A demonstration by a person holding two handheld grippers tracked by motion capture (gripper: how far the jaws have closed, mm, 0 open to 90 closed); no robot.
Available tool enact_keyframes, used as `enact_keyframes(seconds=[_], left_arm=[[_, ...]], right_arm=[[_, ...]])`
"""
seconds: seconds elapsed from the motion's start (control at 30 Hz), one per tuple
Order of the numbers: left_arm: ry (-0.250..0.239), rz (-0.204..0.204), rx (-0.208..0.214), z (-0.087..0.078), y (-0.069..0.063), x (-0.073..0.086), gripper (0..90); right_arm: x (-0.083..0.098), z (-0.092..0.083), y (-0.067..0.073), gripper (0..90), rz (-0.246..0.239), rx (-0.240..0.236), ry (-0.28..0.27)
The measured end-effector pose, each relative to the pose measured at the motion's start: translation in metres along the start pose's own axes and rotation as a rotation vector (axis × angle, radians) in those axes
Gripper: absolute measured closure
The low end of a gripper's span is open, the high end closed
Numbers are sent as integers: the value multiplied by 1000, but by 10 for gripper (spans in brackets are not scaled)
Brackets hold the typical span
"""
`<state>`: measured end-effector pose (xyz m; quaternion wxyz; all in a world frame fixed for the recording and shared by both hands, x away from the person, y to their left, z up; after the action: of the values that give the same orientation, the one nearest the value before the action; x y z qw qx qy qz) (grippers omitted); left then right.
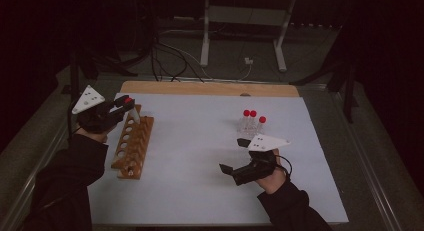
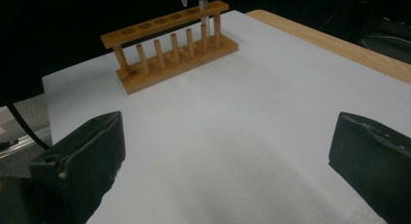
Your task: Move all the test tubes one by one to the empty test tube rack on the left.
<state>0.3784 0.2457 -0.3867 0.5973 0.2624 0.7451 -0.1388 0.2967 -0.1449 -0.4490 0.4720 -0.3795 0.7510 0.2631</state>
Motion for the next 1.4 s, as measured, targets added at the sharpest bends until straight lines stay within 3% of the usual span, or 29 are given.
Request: enact_keyframes(seconds=[0.47, 0.63, 1.4], left_arm=[[0, -56, -98, 8, 27, 20, 719], [12, -82, -104, 15, 31, 31, 719], [99, -119, -113, 35, 30, 75, 718]], right_arm=[[0, 0, 0, 0, 0, -6, -2], [0, 0, 0, 0, 1, -7, -3], [0, -2, -1, 0, 2, -7, -5]])
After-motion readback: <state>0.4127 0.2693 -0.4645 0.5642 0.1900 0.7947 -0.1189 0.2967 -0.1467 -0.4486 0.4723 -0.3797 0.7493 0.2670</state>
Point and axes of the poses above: each handheld gripper's, and its own axes: z roughly forward along the jaws, x roughly out of its underside, y roughly to its left, the point moved 4 cm from there along z, roughly forward along the jaws, and after that the axes turned 1 degree about z, right-handed, at the moved point
